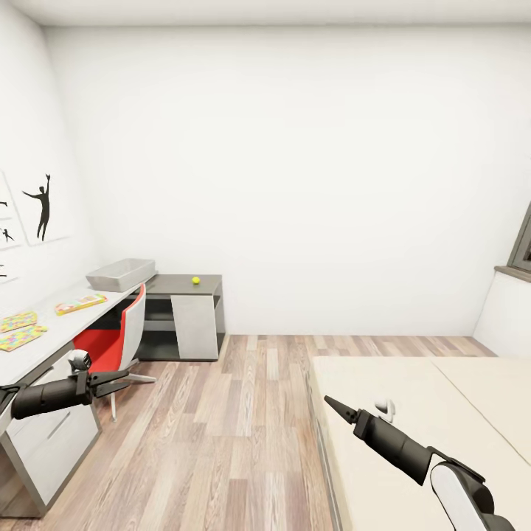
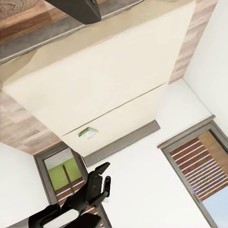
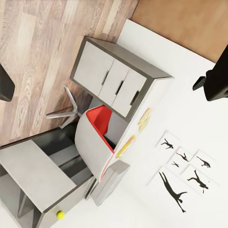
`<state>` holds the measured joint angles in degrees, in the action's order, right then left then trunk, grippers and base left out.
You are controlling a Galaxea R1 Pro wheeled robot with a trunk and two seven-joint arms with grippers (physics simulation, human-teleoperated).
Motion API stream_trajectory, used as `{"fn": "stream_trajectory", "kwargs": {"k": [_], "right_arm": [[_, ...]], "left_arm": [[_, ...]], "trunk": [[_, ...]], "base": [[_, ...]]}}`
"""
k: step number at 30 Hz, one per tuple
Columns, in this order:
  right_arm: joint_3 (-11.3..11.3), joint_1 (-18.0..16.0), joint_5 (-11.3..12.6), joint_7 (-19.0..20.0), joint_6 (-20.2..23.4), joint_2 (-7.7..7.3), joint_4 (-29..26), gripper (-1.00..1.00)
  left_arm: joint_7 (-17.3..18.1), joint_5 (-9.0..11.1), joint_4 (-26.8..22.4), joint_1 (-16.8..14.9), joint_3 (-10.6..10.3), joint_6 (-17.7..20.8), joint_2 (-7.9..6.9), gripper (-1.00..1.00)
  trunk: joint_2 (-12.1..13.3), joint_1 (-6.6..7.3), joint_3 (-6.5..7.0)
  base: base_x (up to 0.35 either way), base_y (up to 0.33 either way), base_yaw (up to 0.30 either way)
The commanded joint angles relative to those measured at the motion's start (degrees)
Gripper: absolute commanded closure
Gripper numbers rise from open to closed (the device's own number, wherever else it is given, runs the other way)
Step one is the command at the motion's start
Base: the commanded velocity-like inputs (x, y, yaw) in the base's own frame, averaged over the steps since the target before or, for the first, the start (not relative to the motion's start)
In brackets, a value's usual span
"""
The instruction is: Put all the toys in the child's room - the three board games (two on the bed and one on the table), the two jigsaw puzzles on the table, and the tennis ball on the table - inside the toy box on the table in the child's room.
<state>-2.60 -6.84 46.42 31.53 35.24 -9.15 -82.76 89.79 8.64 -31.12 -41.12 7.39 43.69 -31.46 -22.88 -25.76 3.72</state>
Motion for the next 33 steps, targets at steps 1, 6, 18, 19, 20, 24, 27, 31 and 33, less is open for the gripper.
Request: {"fn": "stream_trajectory", "kwargs": {"k": [1, 6, 18, 19, 20, 24, 27, 31, 33], "right_arm": [[-0.06, -0.02, 0.34, 0.02, 0.45, 0.01, 0.01, -1.0], [-0.09, -0.02, 0.34, 0.02, 0.45, 0.01, 0.1, -1.0], [-0.12, -0.02, 0.34, 0.02, 0.42, 0.01, 0.3, -1.0], [-0.12, -0.02, 0.34, 0.02, 0.41, 0.01, 0.3, -1.0], [-0.12, -0.02, 0.34, 0.02, 0.42, 0.01, 0.29, -1.0], [-0.12, -0.02, 0.34, 0.02, 0.43, 0.01, 0.24, -1.0], [-0.09, -0.02, 0.34, 0.02, 0.41, 0.01, 0.2, -1.0], [-0.09, -0.02, 0.34, 0.02, 0.42, 0.01, 0.16, -1.0], [-0.1, -0.02, 0.34, 0.02, 0.43, 0.01, 0.15, -1.0]], "left_arm": [[0.21, -0.02, 0.01, -0.01, 0.0, 0.61, 0.0, -1.0], [0.21, -0.02, 0.01, -0.01, -0.01, 0.61, 0.0, -1.0], [0.21, -0.02, 0.01, -0.01, -0.09, 0.61, 0.0, -1.0], [0.21, -0.02, 0.01, -0.01, -0.09, 0.61, 0.0, -1.0], [0.21, -0.02, 0.01, -0.01, -0.1, 0.61, 0.0, -1.0], [0.21, -0.02, 0.01, -0.01, -0.1, 0.61, 0.0, -1.0], [0.21, -0.02, 0.01, -0.01, -0.1, 0.61, 0.0, -1.0], [0.21, -0.02, 0.01, -0.01, -0.1, 0.61, 0.0, -1.0], [0.21, -0.02, 0.01, -0.01, -0.1, 0.61, 0.0, -1.0]], "trunk": [[-0.04, -0.02, -0.03], [-0.04, -0.02, -0.03], [-0.04, -0.02, -0.03], [-0.04, -0.02, -0.03], [-0.04, -0.02, -0.03], [-0.04, -0.02, -0.03], [-0.04, -0.02, -0.03], [-0.04, -0.02, -0.03], [-0.04, -0.02, -0.03]], "base": [[0.0, 0.0, 0.0], [0.0, -0.012, 0.0], [0.0, -0.183, 0.0], [0.0, -0.277, 0.0], [0.0, -0.281, 0.0], [0.0, -0.288, 0.0], [0.0, -0.293, 0.0], [0.0, -0.296, 0.0], [0.0, -0.297, 0.0]]}}
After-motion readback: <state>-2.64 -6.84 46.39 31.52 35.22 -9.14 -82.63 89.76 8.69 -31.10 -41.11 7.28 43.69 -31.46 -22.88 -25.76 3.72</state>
